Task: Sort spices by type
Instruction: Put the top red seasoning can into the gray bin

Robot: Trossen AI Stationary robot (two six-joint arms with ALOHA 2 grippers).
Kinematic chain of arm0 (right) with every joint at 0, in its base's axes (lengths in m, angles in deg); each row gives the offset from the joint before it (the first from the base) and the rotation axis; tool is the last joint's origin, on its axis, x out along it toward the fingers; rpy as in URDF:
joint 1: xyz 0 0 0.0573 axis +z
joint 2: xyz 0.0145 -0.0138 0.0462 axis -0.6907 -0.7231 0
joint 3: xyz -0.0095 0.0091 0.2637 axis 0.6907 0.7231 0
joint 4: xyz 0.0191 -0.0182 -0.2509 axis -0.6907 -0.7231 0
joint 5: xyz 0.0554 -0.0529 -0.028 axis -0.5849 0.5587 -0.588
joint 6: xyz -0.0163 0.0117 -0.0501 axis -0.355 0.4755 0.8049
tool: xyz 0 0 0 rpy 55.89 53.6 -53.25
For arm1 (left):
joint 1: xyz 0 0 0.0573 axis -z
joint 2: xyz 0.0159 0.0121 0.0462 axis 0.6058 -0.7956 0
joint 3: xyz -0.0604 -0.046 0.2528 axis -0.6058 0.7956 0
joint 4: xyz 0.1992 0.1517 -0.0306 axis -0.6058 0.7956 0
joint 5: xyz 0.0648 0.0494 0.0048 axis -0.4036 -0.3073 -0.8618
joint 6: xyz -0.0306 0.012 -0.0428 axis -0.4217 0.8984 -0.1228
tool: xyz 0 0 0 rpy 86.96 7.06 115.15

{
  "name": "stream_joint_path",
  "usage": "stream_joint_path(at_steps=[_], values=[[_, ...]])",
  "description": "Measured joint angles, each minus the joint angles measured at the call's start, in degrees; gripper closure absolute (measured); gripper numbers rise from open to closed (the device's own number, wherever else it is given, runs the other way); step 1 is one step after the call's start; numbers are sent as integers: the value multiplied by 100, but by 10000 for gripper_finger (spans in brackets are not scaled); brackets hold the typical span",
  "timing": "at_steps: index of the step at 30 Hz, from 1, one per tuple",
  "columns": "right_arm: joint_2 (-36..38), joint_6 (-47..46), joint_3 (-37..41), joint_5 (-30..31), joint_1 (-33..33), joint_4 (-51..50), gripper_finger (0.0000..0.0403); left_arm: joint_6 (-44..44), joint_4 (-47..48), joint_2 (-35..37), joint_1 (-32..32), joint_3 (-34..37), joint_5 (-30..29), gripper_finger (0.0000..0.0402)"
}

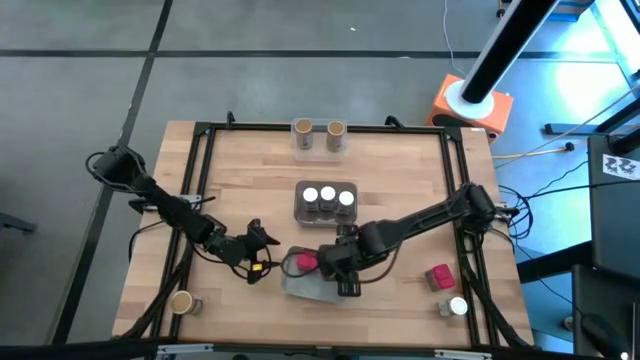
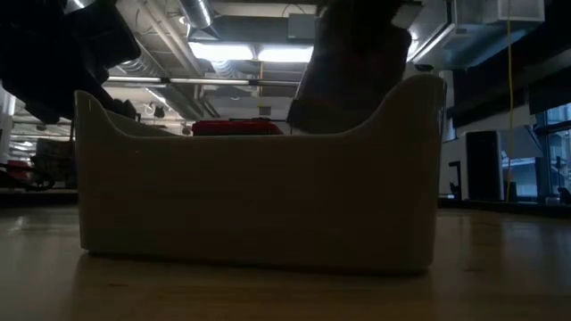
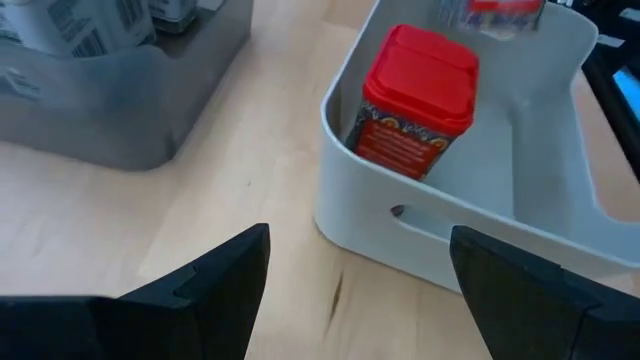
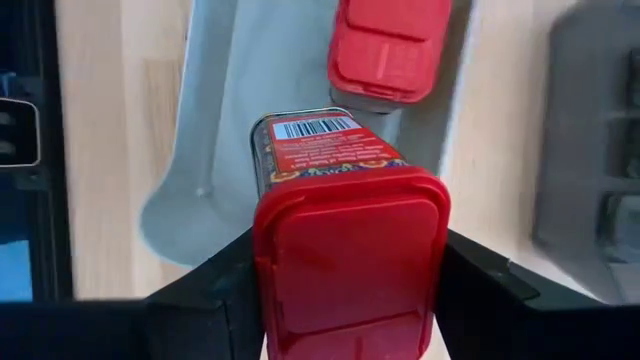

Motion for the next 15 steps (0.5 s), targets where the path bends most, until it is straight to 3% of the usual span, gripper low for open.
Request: stream_joint_path(at_steps=[15], values=[[-595, -275, -36, 205, -82, -102, 187, 129, -15, 0, 6, -2, -42, 108]])
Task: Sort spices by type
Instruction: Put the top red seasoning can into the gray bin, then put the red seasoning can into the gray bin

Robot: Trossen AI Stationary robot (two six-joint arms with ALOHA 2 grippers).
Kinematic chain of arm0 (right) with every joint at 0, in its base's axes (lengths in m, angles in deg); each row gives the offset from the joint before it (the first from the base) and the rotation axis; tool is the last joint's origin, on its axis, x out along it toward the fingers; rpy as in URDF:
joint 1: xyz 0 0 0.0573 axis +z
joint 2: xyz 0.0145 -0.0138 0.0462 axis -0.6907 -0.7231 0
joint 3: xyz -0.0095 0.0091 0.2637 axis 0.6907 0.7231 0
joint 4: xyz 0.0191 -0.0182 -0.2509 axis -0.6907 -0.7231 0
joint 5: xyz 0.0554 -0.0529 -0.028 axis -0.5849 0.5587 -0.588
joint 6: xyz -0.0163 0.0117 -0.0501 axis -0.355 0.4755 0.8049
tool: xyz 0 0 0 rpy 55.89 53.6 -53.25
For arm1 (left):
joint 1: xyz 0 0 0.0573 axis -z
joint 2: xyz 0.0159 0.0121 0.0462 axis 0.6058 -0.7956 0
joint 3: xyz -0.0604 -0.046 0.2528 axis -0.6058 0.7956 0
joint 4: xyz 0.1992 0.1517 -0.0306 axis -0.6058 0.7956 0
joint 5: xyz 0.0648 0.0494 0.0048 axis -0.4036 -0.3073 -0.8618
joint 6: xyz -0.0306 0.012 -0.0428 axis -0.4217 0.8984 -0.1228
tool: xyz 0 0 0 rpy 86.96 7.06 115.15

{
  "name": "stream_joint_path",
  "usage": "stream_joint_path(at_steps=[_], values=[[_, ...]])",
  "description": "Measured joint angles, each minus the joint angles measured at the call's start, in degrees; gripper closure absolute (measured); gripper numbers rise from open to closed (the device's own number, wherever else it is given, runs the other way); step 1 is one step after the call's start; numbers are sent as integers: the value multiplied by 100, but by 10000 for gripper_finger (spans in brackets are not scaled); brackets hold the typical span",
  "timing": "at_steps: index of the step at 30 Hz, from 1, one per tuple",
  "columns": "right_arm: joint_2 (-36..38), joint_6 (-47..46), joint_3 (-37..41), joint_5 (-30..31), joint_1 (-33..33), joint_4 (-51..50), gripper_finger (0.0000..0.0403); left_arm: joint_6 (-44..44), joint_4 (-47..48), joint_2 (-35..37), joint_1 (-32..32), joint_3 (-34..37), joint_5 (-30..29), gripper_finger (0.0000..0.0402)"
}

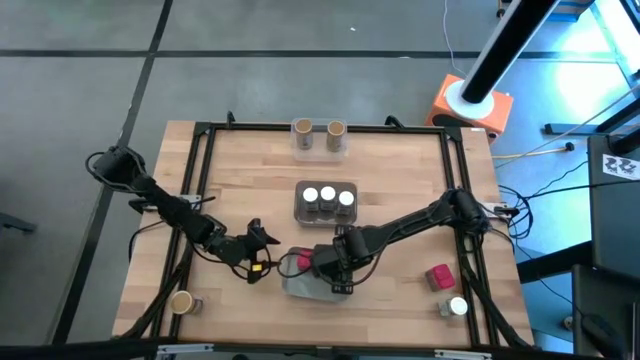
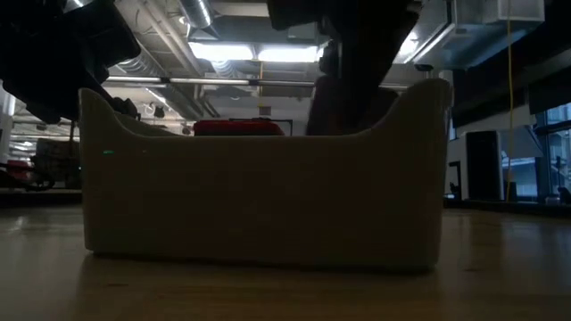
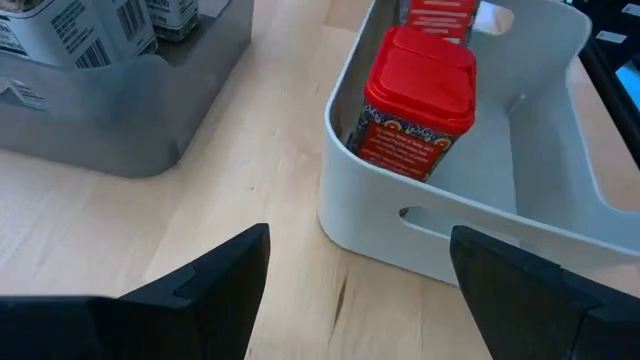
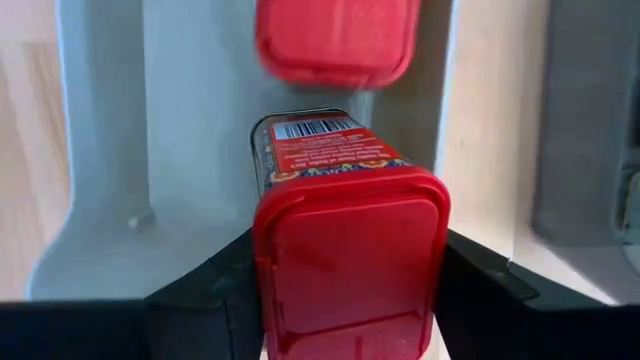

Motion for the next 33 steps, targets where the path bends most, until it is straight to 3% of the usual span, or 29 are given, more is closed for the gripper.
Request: stream_joint_path(at_steps=[8, 16, 21, 27, 33], values=[[-135, -97, 6, 97, -44, -146, 184, 7, -42, 0, 0, 0, -2, 108], [-196, -7, 7, 108, -40, -75, 114, 20, -31, 2, 57, 0, -2, 108], [-195, 59, -270, 104, -32, -377, 92, 83, -31, 2, 74, 0, -2, 108], [-136, 204, -961, 213, 166, -1171, 95, 90, -31, 2, 74, 0, -2, 108], [254, 528, -970, 603, 535, -1560, 118, 326, -128, 2, 16, 0, -27, 108]])
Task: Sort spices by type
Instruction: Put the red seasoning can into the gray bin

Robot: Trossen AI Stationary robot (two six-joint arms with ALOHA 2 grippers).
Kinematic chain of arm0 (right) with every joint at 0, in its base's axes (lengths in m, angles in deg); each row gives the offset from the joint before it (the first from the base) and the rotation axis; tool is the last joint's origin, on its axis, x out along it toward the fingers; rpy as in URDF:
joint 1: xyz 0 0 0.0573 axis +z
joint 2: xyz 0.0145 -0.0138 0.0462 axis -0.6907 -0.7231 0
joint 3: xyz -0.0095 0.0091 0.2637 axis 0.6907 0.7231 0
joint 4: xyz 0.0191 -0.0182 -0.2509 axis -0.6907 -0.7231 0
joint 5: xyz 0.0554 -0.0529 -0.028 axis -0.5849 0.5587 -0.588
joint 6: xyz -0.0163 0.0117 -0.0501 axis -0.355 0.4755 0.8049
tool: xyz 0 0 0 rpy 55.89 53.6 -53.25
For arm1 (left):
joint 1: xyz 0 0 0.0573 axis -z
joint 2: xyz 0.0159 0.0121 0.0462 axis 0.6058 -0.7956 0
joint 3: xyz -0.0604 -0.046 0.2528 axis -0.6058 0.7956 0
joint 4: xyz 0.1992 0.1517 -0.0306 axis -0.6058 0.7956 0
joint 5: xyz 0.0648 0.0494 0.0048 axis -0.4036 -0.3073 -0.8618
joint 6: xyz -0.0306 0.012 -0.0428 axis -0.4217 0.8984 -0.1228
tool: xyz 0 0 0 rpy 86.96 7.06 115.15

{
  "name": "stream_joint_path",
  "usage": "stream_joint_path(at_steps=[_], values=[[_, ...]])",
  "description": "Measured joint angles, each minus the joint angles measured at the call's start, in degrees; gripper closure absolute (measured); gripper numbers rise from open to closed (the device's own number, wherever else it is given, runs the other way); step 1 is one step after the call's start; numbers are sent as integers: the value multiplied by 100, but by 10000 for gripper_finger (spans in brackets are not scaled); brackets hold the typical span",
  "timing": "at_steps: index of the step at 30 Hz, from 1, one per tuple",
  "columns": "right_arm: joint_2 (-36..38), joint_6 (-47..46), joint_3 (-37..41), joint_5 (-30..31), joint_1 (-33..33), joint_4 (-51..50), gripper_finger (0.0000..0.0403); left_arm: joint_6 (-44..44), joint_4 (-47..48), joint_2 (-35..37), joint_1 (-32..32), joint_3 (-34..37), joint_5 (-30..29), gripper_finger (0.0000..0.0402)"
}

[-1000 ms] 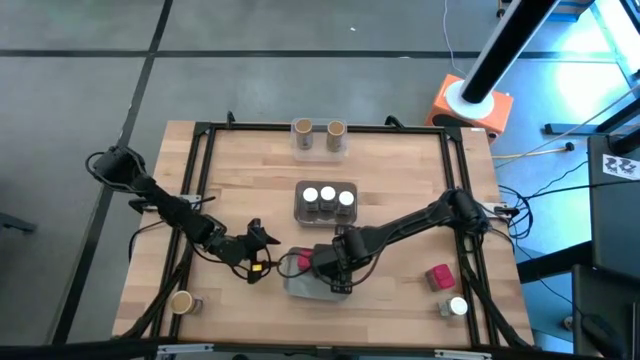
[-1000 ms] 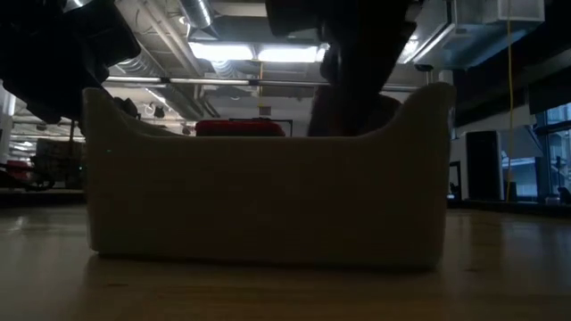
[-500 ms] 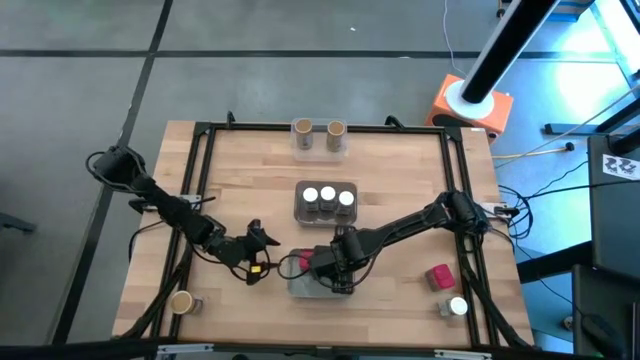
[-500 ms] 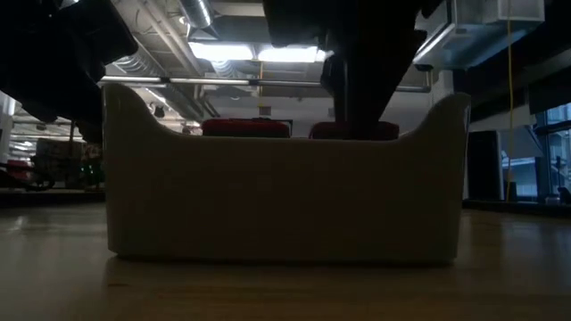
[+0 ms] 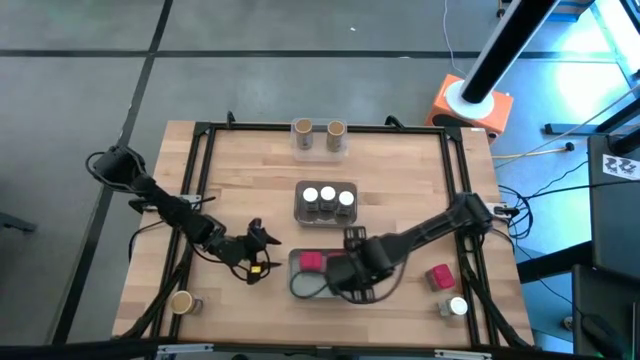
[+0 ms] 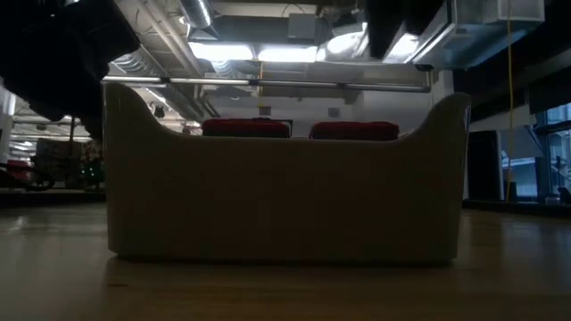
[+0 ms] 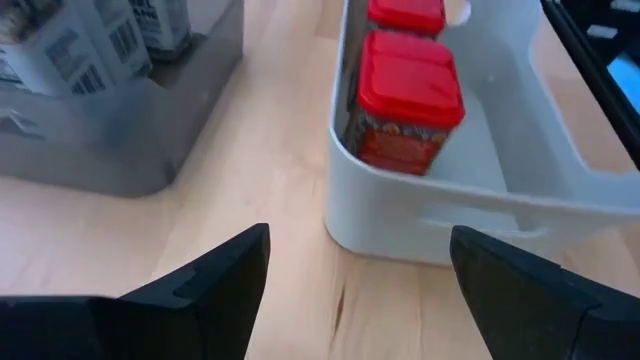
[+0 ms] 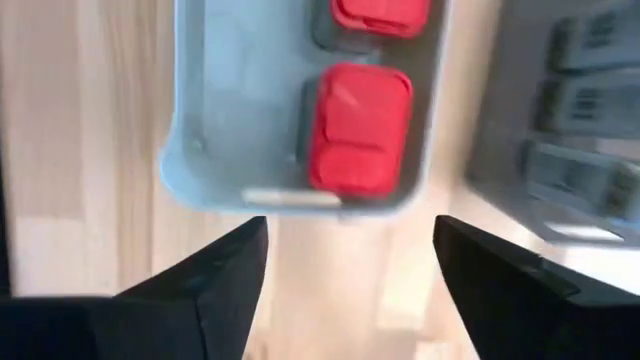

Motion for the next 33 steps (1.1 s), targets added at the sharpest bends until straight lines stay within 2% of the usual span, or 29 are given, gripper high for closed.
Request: stream_joint_path(at_steps=[5, 9, 16, 22, 28, 33], values=[[312, -113, 36, 566, 247, -376, 141, 23, -247, 2, -60, 0, -18, 108], [718, -133, 540, 773, 382, -154, 151, 79, -271, 4, -59, 0, -119, 108], [2111, -639, 2509, 686, 364, 524, 155, -255, -321, 4, -59, 0, -551, 108], [3572, -1904, 3974, 338, 571, 986, 155, -527, -320, 4, -16, 0, -646, 108], [4389, -3250, 4554, -16, 841, 797, 155, -517, -321, 4, -18, 0, -653, 108], [4451, -3715, 4605, -171, 821, 927, 155, -523, -321, 4, -22, 0, -705, 108]])
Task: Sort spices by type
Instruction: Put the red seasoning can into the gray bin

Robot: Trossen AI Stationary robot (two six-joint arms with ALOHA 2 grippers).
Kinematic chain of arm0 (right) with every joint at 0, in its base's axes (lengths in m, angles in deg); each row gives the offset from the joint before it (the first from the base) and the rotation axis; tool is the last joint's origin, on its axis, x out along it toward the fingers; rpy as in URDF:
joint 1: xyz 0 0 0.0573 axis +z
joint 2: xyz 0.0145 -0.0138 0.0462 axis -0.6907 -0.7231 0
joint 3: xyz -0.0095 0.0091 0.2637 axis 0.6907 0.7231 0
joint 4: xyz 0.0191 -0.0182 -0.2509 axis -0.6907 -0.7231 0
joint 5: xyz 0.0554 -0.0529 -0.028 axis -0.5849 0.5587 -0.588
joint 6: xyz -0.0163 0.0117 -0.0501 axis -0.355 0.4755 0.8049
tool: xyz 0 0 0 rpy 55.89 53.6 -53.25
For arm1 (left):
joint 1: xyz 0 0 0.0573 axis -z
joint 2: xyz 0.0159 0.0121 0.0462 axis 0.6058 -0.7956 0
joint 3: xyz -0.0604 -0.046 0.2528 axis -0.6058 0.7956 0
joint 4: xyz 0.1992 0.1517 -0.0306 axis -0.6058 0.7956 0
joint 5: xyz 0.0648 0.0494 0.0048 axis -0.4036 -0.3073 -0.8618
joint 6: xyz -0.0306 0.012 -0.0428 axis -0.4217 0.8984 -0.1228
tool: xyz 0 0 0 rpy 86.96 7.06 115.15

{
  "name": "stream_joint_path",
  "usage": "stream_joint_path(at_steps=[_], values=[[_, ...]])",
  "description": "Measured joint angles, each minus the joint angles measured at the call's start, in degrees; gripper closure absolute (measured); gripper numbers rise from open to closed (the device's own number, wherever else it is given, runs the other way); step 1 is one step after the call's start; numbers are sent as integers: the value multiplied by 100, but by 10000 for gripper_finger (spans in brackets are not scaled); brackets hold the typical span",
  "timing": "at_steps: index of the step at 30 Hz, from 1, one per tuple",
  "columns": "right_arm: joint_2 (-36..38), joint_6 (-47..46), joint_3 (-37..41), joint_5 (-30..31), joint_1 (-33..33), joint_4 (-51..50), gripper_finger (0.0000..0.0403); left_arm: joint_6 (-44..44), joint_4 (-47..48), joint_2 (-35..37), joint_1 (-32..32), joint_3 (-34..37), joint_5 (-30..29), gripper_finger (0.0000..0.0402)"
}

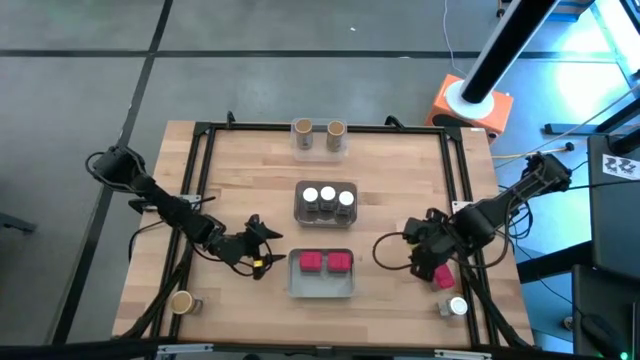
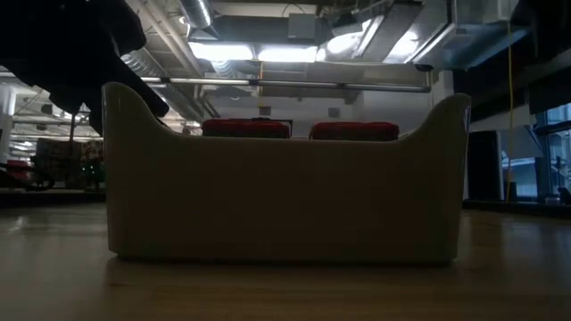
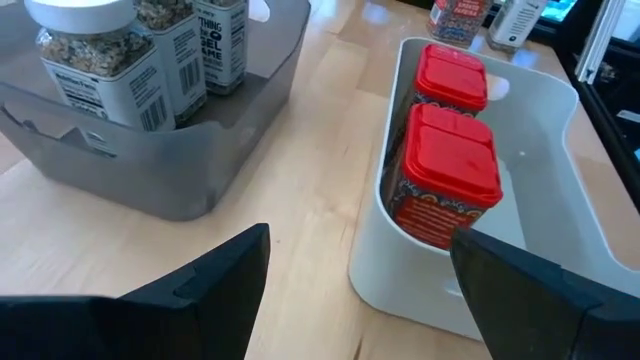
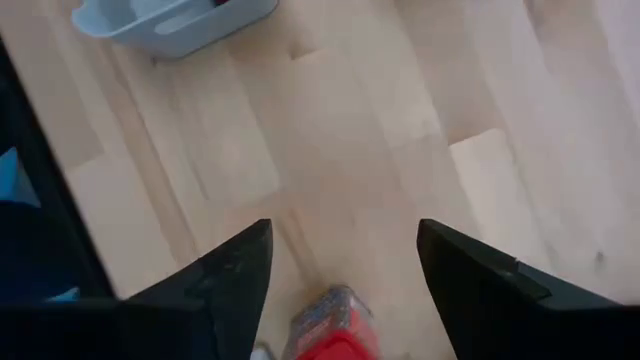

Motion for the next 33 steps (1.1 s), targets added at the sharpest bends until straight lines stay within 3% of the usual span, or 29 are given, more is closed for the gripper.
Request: stream_joint_path(at_steps=[9, 15, 18, 23, 27, 33], values=[[-176, -1109, 58, -368, 4, -544, 155, -40, 4, -2, 0, 0, -1, 108], [-178, -1793, 425, -951, 4, -641, 150, -7, 11, -4, 0, -2, -3, 108], [-176, -2124, 684, -1696, 2, -642, 127, -32, 21, -4, 0, 0, -3, 108], [-180, -2384, 1019, -2301, 7, -557, 71, -25, 19, -4, 0, -2, -3, 108], [-179, -2612, 1078, -2440, 10, -495, 47, -38, 20, -4, 0, -1, -3, 108], [-198, -3154, 1138, -2500, 338, -449, 41, -40, 20, -4, 0, -2, -3, 108]])
